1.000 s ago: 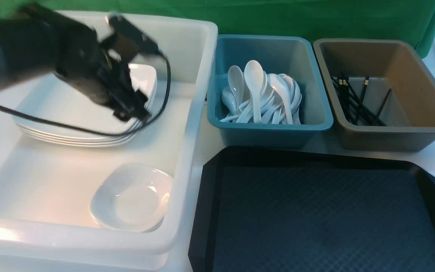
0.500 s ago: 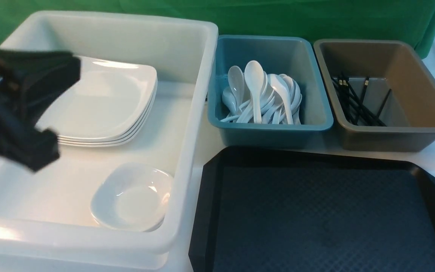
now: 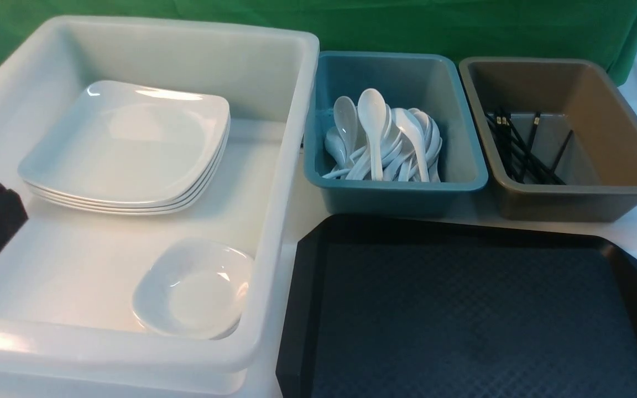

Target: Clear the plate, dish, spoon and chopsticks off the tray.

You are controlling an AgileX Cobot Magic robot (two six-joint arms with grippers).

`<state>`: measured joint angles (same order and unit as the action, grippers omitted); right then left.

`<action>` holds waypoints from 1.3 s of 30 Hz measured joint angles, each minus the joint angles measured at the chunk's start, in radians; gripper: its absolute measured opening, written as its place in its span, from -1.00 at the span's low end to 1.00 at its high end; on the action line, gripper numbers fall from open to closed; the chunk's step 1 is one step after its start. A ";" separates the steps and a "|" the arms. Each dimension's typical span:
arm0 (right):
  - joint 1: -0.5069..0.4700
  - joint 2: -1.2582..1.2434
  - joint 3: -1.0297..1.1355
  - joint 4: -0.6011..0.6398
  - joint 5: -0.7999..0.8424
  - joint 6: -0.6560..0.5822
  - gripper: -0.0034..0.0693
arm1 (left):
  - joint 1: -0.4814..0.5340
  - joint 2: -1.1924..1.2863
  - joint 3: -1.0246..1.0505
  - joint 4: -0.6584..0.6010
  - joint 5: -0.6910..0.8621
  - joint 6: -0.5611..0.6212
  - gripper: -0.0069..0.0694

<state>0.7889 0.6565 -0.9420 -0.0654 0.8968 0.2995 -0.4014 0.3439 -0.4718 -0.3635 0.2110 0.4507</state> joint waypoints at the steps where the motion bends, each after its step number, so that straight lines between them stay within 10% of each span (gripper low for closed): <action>1: 0.000 0.000 0.000 0.000 0.000 0.000 -0.74 | 0.000 0.000 0.000 0.000 0.000 0.000 -0.79; 8: -0.038 -0.001 0.000 0.002 -0.002 -0.001 -0.69 | 0.000 0.000 0.001 0.002 -0.003 0.018 -0.79; 21: -0.628 -0.381 0.521 0.036 -0.542 -0.314 -0.86 | 0.000 0.000 0.001 0.082 -0.004 0.022 -0.79; 39: -0.697 -0.655 0.948 0.041 -0.632 -0.274 -0.86 | 0.000 -0.001 0.001 0.094 -0.004 0.023 -0.79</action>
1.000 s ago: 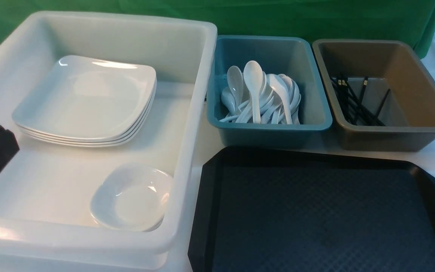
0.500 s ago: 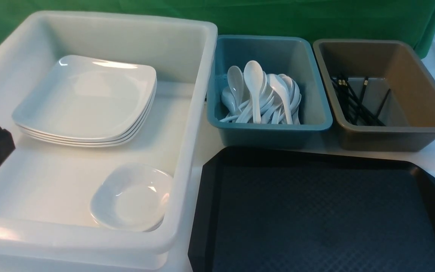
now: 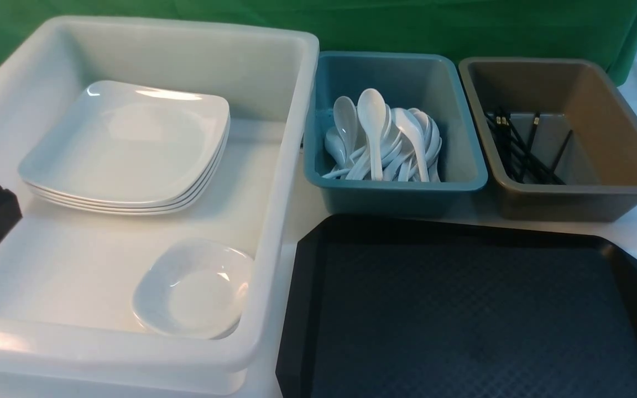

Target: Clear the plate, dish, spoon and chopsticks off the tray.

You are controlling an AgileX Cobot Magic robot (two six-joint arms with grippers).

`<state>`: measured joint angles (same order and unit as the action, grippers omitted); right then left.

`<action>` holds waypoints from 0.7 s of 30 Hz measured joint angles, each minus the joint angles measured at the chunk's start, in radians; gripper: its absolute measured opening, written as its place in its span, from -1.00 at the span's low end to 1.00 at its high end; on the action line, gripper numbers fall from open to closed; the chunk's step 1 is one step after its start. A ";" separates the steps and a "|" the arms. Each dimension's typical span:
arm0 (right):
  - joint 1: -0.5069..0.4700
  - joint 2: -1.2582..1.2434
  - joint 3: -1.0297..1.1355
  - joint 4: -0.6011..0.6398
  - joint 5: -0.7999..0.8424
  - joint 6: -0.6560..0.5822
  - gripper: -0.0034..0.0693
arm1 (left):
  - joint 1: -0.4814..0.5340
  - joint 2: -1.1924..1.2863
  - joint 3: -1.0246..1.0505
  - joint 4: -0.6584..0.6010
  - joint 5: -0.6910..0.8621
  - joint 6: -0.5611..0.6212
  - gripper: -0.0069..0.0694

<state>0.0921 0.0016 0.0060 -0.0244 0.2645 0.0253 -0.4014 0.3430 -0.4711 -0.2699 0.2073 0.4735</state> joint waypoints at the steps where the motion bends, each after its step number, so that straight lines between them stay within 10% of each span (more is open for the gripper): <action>1: 0.000 0.000 0.000 0.000 -0.001 0.004 -0.86 | 0.000 0.000 0.000 0.000 0.000 0.000 -0.79; 21: 0.000 0.000 0.000 0.000 -0.003 0.011 -0.77 | 0.000 0.000 0.000 0.008 0.000 0.002 -0.79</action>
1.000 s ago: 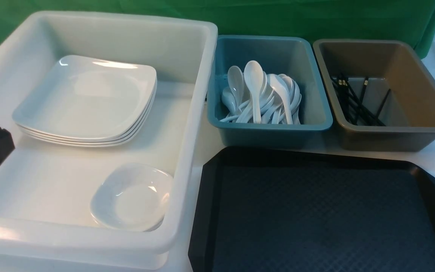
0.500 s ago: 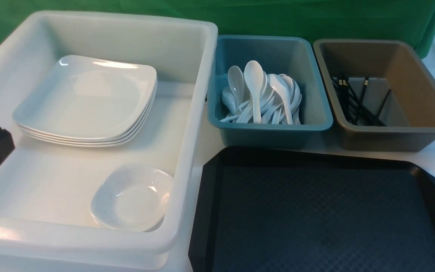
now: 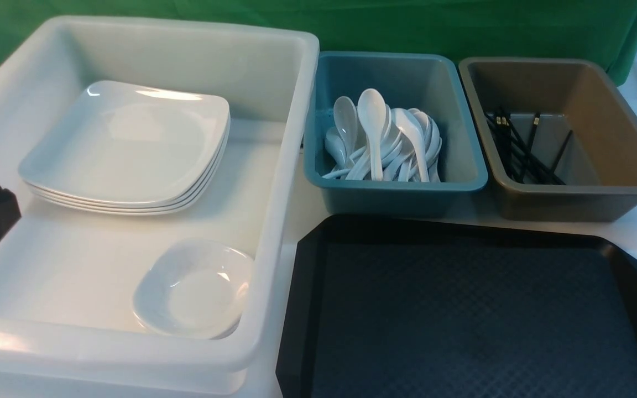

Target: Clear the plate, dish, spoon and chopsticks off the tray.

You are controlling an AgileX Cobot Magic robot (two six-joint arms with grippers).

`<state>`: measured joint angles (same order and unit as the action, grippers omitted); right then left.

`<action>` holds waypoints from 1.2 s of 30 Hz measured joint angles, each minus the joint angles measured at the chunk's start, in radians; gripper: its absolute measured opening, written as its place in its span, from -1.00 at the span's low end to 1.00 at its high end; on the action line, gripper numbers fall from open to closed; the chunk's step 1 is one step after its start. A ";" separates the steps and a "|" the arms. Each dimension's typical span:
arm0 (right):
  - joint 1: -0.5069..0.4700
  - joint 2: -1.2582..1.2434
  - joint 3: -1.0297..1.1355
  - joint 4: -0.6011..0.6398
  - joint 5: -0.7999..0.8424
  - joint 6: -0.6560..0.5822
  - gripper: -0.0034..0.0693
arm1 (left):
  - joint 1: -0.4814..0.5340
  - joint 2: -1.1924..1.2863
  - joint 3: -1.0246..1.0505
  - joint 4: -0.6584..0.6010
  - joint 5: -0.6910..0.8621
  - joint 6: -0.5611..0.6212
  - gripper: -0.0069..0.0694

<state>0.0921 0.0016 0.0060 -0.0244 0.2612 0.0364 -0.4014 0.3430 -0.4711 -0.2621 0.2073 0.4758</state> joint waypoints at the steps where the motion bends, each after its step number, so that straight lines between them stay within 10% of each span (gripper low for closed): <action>1: 0.000 0.000 0.000 0.000 0.000 0.000 -0.77 | 0.000 0.000 0.000 0.000 0.000 0.000 -0.79; 10: 0.000 0.000 0.000 0.000 0.000 0.001 -0.72 | 0.092 -0.048 0.066 0.159 -0.073 -0.202 -0.79; 20: 0.000 0.000 0.000 0.000 -0.004 0.001 -0.63 | 0.470 -0.340 0.461 0.163 -0.070 -0.384 -0.79; 36: 0.000 0.000 0.000 0.001 -0.007 0.002 -0.51 | 0.483 -0.343 0.478 0.140 0.041 -0.401 -0.79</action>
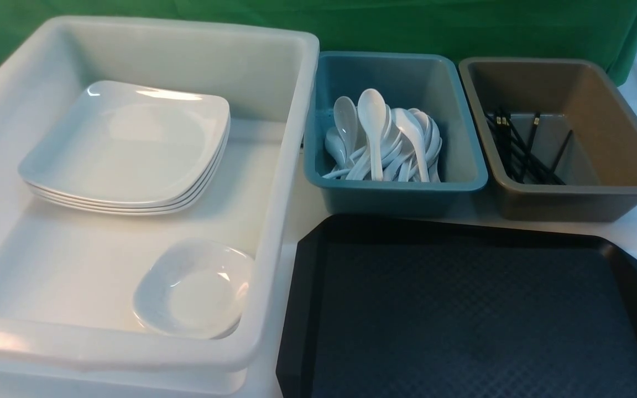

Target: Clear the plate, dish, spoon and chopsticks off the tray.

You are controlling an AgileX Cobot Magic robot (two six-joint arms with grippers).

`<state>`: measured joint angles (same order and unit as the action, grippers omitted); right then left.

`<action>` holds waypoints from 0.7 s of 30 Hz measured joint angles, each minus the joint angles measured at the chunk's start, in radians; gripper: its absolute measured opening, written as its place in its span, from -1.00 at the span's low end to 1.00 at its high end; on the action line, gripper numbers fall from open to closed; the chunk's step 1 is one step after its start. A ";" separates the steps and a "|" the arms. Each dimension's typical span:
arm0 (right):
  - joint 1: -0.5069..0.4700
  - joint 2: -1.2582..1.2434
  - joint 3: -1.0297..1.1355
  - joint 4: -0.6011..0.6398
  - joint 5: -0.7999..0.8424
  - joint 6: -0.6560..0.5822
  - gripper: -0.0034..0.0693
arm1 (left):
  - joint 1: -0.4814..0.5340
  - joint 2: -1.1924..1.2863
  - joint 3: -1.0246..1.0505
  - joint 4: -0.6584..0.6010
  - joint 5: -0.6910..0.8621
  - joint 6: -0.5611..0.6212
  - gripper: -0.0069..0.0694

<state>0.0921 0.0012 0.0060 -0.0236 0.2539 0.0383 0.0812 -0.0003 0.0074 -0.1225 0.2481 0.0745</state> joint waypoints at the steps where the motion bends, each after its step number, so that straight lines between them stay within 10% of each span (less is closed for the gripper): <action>1: 0.000 0.000 0.000 0.000 0.000 0.000 -0.51 | 0.000 0.000 0.000 0.000 -0.002 0.000 -0.79; 21: 0.000 0.000 0.000 0.000 0.000 0.000 -0.40 | 0.002 -0.001 0.000 0.000 -0.010 0.000 -0.79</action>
<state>0.0921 0.0012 0.0060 -0.0236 0.2539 0.0383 0.0833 -0.0010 0.0074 -0.1228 0.2377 0.0745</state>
